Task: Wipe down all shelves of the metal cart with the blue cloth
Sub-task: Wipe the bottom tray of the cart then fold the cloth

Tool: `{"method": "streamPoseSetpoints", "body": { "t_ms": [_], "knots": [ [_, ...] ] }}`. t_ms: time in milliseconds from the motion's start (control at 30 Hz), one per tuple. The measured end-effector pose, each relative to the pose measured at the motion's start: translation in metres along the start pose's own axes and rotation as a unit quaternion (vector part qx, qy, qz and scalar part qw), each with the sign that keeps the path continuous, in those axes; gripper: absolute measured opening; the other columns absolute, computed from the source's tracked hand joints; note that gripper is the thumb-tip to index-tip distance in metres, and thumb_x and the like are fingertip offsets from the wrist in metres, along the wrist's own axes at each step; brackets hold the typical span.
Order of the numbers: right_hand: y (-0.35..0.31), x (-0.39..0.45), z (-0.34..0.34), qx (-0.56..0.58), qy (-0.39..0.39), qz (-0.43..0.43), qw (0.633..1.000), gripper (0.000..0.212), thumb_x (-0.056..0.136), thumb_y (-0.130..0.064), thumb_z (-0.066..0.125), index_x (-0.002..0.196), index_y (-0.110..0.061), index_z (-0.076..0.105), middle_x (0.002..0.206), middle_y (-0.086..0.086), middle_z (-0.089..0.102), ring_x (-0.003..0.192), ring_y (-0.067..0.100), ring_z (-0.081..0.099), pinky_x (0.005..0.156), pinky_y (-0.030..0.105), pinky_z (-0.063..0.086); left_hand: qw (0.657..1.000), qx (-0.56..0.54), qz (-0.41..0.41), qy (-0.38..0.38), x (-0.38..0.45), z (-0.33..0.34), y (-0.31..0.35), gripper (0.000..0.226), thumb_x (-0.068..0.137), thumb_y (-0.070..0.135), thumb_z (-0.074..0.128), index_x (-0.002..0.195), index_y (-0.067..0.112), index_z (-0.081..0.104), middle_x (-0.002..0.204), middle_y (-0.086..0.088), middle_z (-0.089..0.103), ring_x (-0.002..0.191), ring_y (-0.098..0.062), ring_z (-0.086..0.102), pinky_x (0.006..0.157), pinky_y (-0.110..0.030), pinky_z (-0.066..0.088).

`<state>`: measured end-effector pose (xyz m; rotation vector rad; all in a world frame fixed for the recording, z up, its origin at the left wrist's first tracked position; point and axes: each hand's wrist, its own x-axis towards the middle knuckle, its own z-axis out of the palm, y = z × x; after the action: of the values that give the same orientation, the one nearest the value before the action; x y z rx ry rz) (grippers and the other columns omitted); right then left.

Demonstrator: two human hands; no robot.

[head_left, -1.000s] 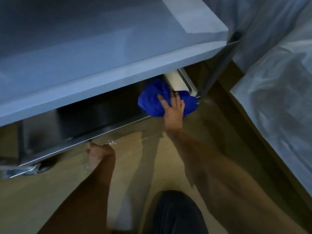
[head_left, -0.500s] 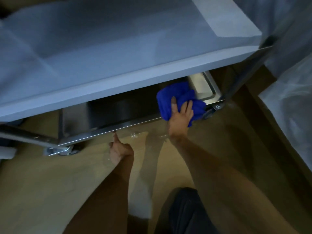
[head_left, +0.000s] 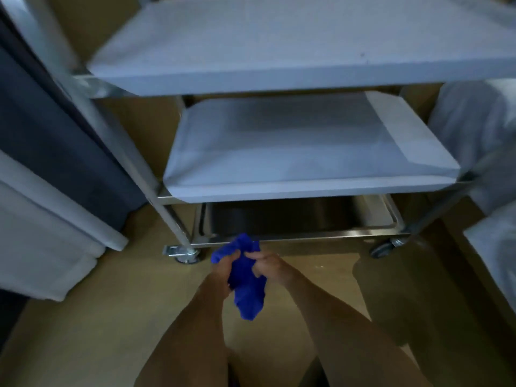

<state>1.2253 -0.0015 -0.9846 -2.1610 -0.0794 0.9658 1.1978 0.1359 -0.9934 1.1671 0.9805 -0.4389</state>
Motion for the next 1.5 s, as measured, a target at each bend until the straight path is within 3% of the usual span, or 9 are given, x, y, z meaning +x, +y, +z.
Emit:
{"method": "streamPoseSetpoints", "body": {
  "t_ms": [100,167,333,467,567,767,967,1067,1500],
  "knots": [
    [-0.003,-0.026,-0.003,-0.079,0.029,-0.006,0.996,0.036,0.094,-0.001,0.049,0.125,-0.01,0.065,0.133,0.009,0.06,0.121,0.023,0.054,0.111,0.037,0.039,0.992,0.121,0.01,-0.034,-0.016,-0.027,-0.001,0.07,0.055,0.025,0.082,0.119,0.008,0.061,0.112,-0.018,0.068,0.101,-0.036,0.065,0.087,-0.049,0.055],
    [-0.009,-0.045,-0.004,-0.065,0.131,0.016,0.989,0.031,0.09,-0.007,0.054,0.119,-0.016,0.061,0.124,0.01,0.061,0.112,0.024,0.057,0.103,0.042,0.045,0.985,0.151,0.046,-0.063,-0.056,-0.029,0.005,0.051,0.062,0.015,0.077,0.111,0.008,0.063,0.11,-0.019,0.068,0.102,-0.038,0.063,0.093,-0.052,0.052],
    [-0.049,-0.119,-0.005,-0.146,0.185,-0.079,0.969,0.095,0.083,-0.006,0.062,0.158,-0.033,0.011,0.16,0.001,0.023,0.147,0.027,0.026,0.118,0.048,0.029,0.958,0.241,0.118,-0.1,-0.146,-0.028,0.013,0.05,0.064,0.009,0.072,0.112,0.013,0.063,0.108,-0.012,0.069,0.1,-0.031,0.064,0.093,-0.048,0.051],
    [-0.069,-0.18,-0.006,-0.249,0.269,-0.091,0.926,0.039,0.084,-0.014,0.061,0.122,-0.023,0.054,0.123,0.004,0.059,0.123,0.026,0.051,0.104,0.042,0.04,0.941,0.25,0.223,-0.045,-0.215,-0.021,0.004,0.029,0.075,-0.001,0.063,0.103,0.007,0.065,0.101,-0.014,0.066,0.092,-0.027,0.06,0.085,-0.04,0.049],
    [-0.061,-0.211,0.007,-0.265,0.324,-0.084,0.904,0.02,0.084,-0.021,0.063,0.104,-0.022,0.057,0.104,0.001,0.062,0.112,0.021,0.053,0.106,0.042,0.035,0.911,0.275,0.308,0.01,-0.233,-0.017,-0.016,0.022,0.076,0.002,0.061,0.092,0.018,0.062,0.096,-0.008,0.065,0.089,-0.023,0.059,0.091,-0.044,0.05],
    [-0.046,-0.21,0.03,-0.179,0.283,-0.039,0.941,0.026,0.088,-0.025,0.063,0.112,-0.027,0.053,0.1,0.001,0.063,0.09,0.02,0.063,0.084,0.039,0.055,0.817,0.451,0.359,0.005,-0.218,-0.02,-0.024,0.056,0.081,0.011,0.066,0.13,0.033,0.05,0.109,0.008,0.052,0.095,-0.012,0.054,0.082,-0.032,0.047],
    [-0.049,-0.202,0.033,-0.178,0.163,0.071,0.968,0.016,0.089,-0.022,0.063,0.104,-0.02,0.062,0.099,0.002,0.063,0.087,0.02,0.06,0.077,0.034,0.052,0.738,0.616,0.275,-0.027,-0.207,-0.028,-0.014,0.02,0.075,0.01,0.072,0.077,0.022,0.056,0.08,0.001,0.058,0.08,-0.02,0.057,0.07,-0.031,0.044],
    [-0.075,-0.236,0.022,-0.219,0.117,0.103,0.963,0.018,0.088,-0.018,0.06,0.106,-0.017,0.064,0.109,0.007,0.066,0.1,0.025,0.063,0.087,0.038,0.054,0.701,0.667,0.248,-0.032,-0.248,-0.025,0.001,0.02,0.074,0.009,0.068,0.075,0.022,0.053,0.078,0.001,0.057,0.079,-0.022,0.059,0.066,-0.029,0.041],
    [-0.376,-0.35,-0.239,-0.29,0.053,0.109,0.949,0.027,0.093,-0.013,0.055,0.119,-0.005,0.061,0.121,0.016,0.064,0.114,0.034,0.062,0.086,0.04,0.05,0.682,0.689,0.233,-0.073,-0.451,0.058,0.317,0.024,0.088,0.019,0.06,0.11,0.013,0.068,0.111,-0.011,0.068,0.103,-0.03,0.064,0.087,-0.038,0.053]
  ]
}}
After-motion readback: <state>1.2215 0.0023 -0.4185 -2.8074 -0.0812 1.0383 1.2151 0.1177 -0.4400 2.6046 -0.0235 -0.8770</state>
